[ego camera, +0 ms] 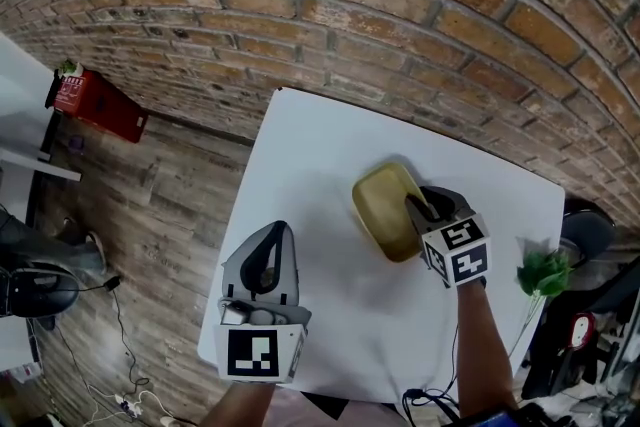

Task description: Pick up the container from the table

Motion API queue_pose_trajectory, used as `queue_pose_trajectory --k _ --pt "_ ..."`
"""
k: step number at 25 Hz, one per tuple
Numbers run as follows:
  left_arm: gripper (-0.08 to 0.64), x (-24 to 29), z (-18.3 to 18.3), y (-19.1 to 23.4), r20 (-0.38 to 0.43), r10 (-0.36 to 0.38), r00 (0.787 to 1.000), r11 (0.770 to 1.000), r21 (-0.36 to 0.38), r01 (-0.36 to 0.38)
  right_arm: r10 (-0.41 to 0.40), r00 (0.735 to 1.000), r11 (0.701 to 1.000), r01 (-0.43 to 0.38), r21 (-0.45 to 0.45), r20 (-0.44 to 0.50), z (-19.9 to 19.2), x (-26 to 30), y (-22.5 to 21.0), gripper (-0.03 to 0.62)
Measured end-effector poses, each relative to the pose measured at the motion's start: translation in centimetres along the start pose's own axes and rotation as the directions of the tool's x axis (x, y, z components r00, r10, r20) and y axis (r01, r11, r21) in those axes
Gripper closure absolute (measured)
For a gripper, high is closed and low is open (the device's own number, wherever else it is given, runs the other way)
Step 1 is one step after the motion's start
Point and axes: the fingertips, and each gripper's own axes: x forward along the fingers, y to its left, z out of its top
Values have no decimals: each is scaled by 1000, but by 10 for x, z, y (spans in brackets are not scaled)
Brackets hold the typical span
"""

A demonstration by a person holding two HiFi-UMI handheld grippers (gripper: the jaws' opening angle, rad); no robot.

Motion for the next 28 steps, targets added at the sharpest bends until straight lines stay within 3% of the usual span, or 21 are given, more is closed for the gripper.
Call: queue_pose_trajectory --k 16,20,28 --pt "551 0 2 9 -2 19 1000 1000 10 -19 -23 1000 1000 23 8 -3 7 5 -5 563" --pt "551 0 10 4 21 24 999 999 -22 -23 -30 1000 999 30 17 11 11 1 -6 575" --pt "551 -7 17 -4 27 20 999 1000 23 -21 -49 997 998 47 29 59 23 -13 -7 586"
